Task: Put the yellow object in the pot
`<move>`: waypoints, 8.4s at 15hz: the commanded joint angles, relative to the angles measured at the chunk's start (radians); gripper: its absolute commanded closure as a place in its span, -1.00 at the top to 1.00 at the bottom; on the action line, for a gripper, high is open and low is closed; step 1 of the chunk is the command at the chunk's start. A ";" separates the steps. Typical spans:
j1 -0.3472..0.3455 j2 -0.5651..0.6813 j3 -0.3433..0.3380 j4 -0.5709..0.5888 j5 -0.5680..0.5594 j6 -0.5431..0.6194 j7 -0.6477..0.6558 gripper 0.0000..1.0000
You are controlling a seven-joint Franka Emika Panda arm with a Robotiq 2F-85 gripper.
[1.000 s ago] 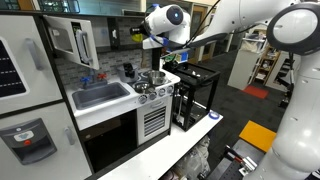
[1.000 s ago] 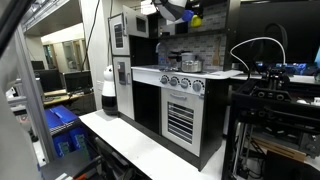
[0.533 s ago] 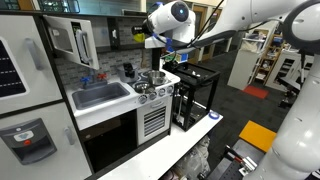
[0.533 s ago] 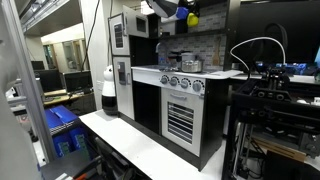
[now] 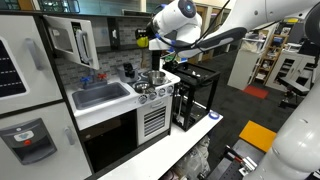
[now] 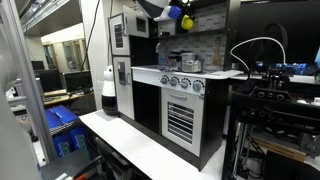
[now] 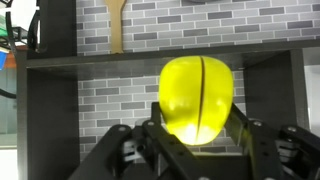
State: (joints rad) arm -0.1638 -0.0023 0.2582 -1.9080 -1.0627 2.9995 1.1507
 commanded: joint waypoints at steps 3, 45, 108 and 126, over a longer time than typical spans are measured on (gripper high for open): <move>0.012 -0.106 -0.010 -0.104 0.200 0.005 -0.185 -0.24; 0.183 0.066 -0.267 0.257 1.120 -0.893 -1.138 -0.24; 0.181 0.232 -0.240 0.243 1.138 -0.860 -1.178 -0.24; 0.177 0.283 -0.233 0.253 1.145 -0.797 -1.226 -0.24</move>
State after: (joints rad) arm 0.0296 0.2565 0.0089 -1.6809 0.0493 2.1881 -0.0339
